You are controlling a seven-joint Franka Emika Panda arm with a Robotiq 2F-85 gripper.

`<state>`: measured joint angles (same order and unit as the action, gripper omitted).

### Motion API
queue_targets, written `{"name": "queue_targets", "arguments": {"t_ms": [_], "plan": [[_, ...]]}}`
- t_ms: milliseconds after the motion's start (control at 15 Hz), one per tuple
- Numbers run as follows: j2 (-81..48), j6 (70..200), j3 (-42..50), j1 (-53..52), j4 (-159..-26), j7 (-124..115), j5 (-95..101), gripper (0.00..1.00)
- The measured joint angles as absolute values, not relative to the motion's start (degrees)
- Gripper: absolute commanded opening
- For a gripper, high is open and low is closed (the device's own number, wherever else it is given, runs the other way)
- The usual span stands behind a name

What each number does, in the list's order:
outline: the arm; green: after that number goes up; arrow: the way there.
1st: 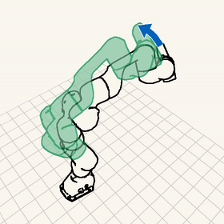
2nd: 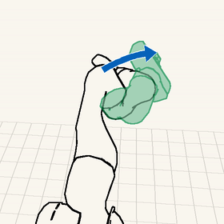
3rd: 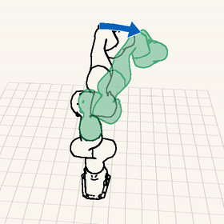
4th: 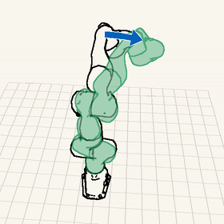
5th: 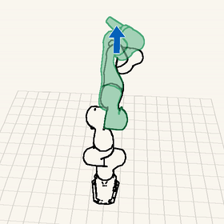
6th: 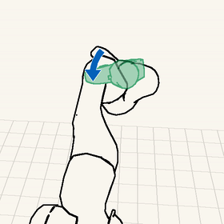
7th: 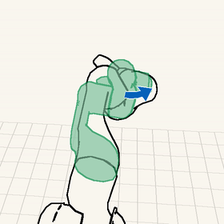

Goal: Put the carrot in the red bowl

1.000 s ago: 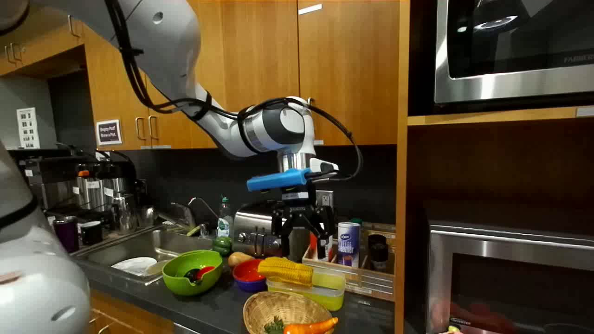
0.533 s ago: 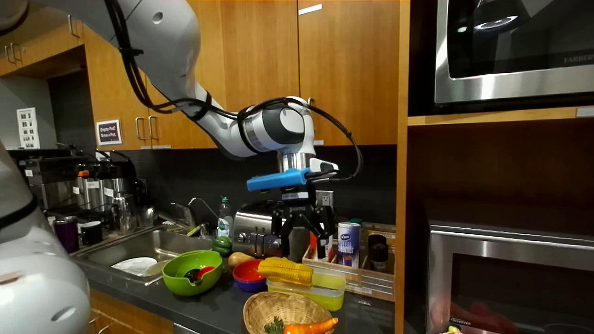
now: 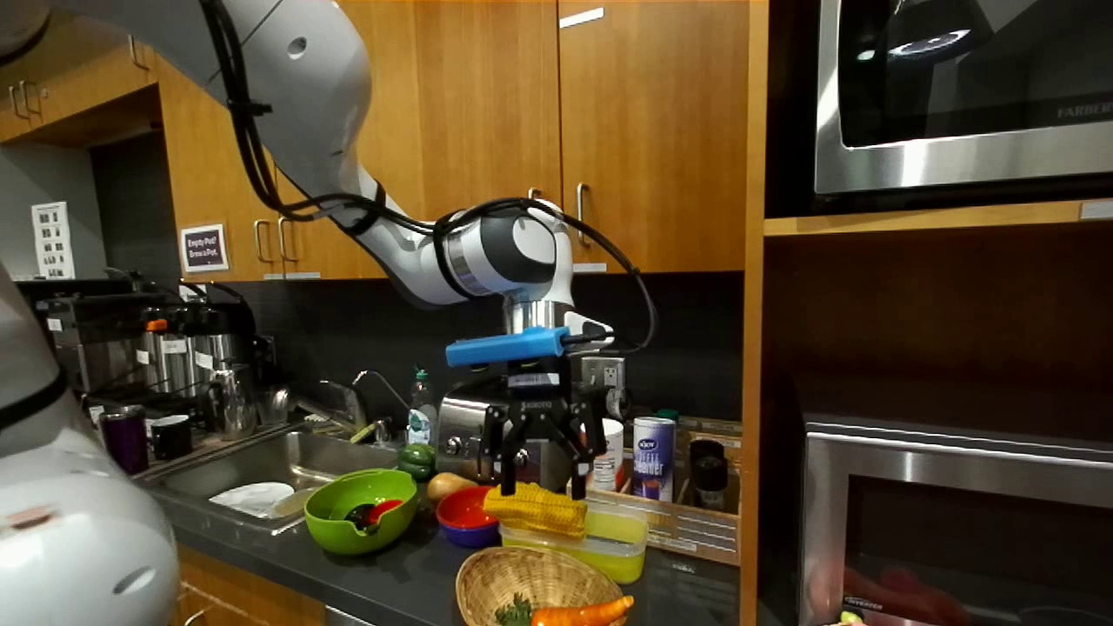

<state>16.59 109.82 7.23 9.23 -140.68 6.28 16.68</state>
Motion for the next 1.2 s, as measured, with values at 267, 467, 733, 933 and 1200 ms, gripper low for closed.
{"name": "queue_targets", "arguments": {"t_ms": [267, 467, 733, 933, 1200], "plan": [[16.4, 107.7, 7.9, 9.1, -141.0, 7.4, 16.7, 1.00], [15.7, 107.4, 9.4, 9.7, -141.0, 8.8, 16.7, 1.00], [13.8, 110.8, 11.3, 10.1, -141.0, 9.7, 16.6, 1.00], [12.7, 116.8, 11.6, 10.1, -141.8, 9.6, 16.6, 1.00], [11.4, 121.0, 11.4, 10.0, -142.2, 9.5, 16.6, 1.00]]}}
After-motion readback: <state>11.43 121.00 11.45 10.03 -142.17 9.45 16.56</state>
